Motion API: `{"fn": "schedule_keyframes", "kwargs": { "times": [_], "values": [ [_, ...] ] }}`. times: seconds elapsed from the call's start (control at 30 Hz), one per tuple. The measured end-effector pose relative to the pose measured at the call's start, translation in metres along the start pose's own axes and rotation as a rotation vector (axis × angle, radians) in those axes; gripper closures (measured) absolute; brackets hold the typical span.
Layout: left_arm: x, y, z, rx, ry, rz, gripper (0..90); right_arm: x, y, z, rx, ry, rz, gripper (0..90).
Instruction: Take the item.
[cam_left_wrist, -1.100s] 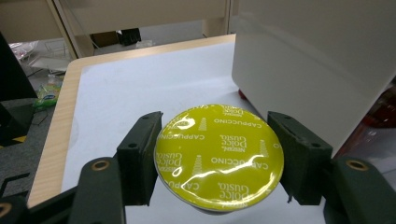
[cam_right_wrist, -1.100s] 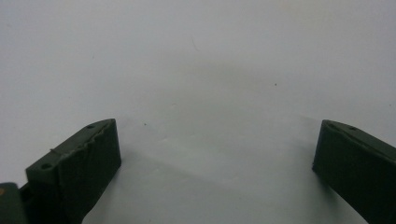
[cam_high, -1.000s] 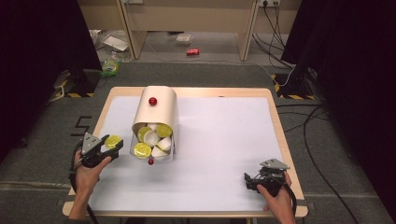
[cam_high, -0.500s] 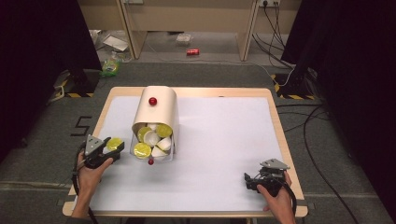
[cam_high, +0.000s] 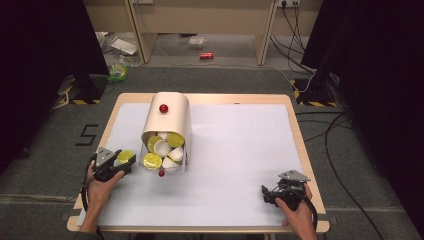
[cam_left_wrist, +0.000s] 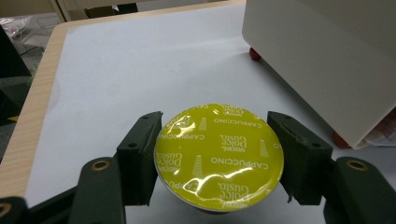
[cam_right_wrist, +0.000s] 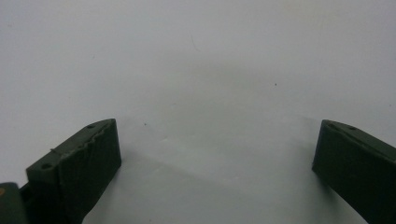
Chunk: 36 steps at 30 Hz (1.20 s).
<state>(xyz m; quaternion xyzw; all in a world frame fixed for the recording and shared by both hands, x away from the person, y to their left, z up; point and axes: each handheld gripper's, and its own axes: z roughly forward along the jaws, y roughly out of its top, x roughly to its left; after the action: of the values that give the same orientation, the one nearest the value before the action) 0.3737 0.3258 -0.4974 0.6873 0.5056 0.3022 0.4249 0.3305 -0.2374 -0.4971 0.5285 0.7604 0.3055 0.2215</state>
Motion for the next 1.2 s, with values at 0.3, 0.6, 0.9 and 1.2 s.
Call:
{"fn": "schedule_keyframes", "kwargs": {
  "times": [0.3, 0.6, 0.9, 1.2],
  "values": [
    [-0.0003, -0.0006, 0.0012, 0.015, 0.001, 0.001, 37.7, -0.0001, 0.0, 0.0001, 0.0, 0.001, 0.001, 1.3],
    [-0.0012, -0.0002, 0.0037, 0.05, -0.012, 0.008, 37.6, -0.0001, 0.0, 0.0, -0.001, 0.0, -0.002, 1.3],
    [-0.0026, 0.0001, 0.0049, 0.064, -0.005, 0.02, 37.3, 0.0001, 0.0, 0.0, -0.001, 0.0, 0.0, 1.4],
    [-0.0013, 0.0001, 0.0038, 0.062, -0.008, 0.004, 30.2, 0.0, 0.0, 0.0, 0.0, 0.0, 0.0, 1.4]
  ]
}}
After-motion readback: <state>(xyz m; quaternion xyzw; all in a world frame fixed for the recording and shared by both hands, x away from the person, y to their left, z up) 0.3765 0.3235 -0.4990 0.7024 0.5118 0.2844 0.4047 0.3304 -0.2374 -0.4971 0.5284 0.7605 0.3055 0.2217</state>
